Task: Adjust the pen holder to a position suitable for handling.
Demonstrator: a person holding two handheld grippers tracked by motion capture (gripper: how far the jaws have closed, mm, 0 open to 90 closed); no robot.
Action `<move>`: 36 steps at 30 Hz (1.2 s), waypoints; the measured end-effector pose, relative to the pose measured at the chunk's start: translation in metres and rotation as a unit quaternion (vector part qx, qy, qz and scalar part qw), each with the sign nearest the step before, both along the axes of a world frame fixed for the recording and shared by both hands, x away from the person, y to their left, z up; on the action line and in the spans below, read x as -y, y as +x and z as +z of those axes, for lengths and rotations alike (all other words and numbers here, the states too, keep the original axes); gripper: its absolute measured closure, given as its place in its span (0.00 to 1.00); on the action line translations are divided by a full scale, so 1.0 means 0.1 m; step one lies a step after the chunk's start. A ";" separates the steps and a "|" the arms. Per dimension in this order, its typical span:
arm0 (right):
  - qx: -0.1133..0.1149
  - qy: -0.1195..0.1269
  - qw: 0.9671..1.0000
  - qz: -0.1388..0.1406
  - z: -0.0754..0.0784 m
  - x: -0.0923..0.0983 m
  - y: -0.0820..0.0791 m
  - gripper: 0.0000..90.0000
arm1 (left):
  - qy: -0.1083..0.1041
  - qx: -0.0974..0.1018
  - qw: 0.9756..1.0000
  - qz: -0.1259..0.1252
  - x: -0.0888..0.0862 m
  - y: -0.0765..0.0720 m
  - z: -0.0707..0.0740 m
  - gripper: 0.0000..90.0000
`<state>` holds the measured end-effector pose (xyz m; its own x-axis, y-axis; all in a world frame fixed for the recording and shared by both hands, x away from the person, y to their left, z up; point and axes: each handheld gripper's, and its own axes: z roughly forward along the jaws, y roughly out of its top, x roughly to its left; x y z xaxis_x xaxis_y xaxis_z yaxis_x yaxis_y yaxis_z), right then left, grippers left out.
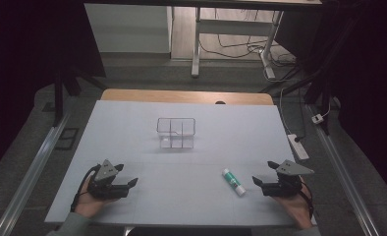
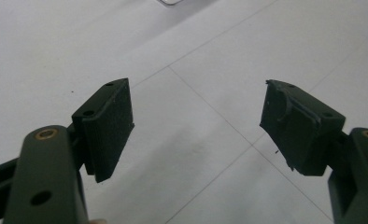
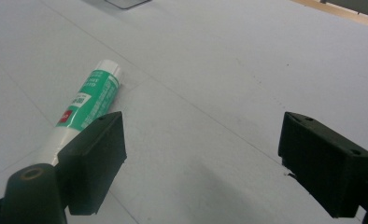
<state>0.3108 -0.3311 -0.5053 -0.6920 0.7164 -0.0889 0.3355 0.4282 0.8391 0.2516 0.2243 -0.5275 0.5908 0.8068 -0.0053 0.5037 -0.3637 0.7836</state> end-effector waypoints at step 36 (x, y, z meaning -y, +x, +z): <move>-0.017 0.017 1.000 -0.005 -0.01 -0.03 0.06 0.21 | -0.022 0.014 1.000 0.013 -0.06 0.19 0.13 0.30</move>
<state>0.3167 -0.3282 -0.5067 -0.6871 0.7254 -0.0401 0.3688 0.3958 0.8410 0.2709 0.2301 -0.5141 0.5696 0.8215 -0.0243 0.4901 -0.3158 0.8124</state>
